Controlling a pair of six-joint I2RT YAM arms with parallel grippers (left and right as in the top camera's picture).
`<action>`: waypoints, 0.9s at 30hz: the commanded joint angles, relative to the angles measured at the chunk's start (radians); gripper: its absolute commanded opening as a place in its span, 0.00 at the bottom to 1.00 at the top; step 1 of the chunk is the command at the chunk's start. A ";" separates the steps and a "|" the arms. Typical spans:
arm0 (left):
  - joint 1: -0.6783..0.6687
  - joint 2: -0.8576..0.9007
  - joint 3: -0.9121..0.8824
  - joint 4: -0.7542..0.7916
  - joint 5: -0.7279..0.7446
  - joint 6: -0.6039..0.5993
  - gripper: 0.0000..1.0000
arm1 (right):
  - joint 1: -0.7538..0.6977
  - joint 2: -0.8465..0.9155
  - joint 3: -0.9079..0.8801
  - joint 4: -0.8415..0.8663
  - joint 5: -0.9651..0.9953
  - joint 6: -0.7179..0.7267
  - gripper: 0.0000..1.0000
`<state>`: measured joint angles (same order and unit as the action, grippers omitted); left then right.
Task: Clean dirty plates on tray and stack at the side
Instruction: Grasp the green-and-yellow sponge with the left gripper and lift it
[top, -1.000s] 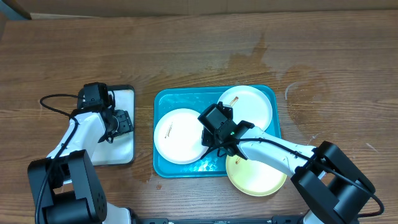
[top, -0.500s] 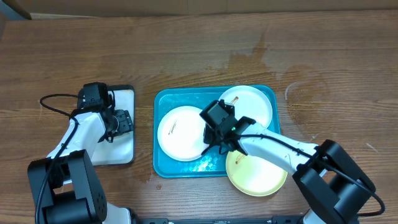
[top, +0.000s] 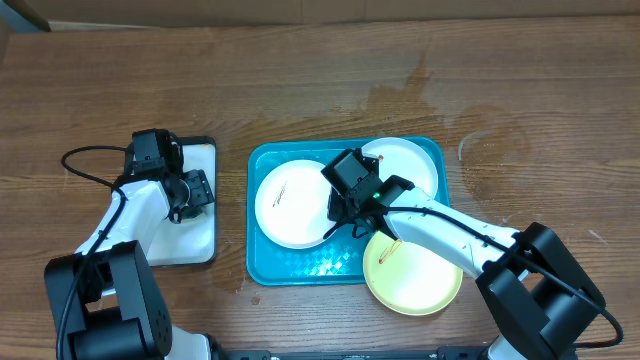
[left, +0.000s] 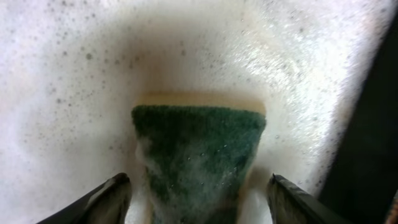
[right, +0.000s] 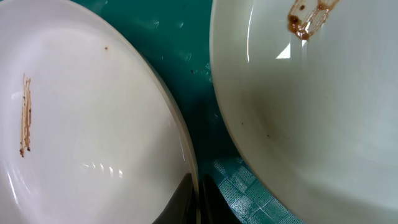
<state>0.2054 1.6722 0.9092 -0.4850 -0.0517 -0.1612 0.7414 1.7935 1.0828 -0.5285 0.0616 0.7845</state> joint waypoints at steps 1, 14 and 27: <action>0.003 0.009 -0.014 0.005 0.019 -0.011 0.71 | 0.005 0.002 0.024 0.003 0.028 -0.008 0.04; 0.003 0.009 -0.089 0.128 0.019 -0.009 0.29 | 0.005 0.002 0.024 0.006 0.027 -0.008 0.04; 0.004 -0.062 0.126 -0.110 0.016 0.110 0.04 | 0.005 0.002 0.024 0.006 0.027 -0.007 0.06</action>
<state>0.2054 1.6600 0.9676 -0.5793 -0.0376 -0.1097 0.7414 1.7935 1.0828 -0.5247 0.0784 0.7837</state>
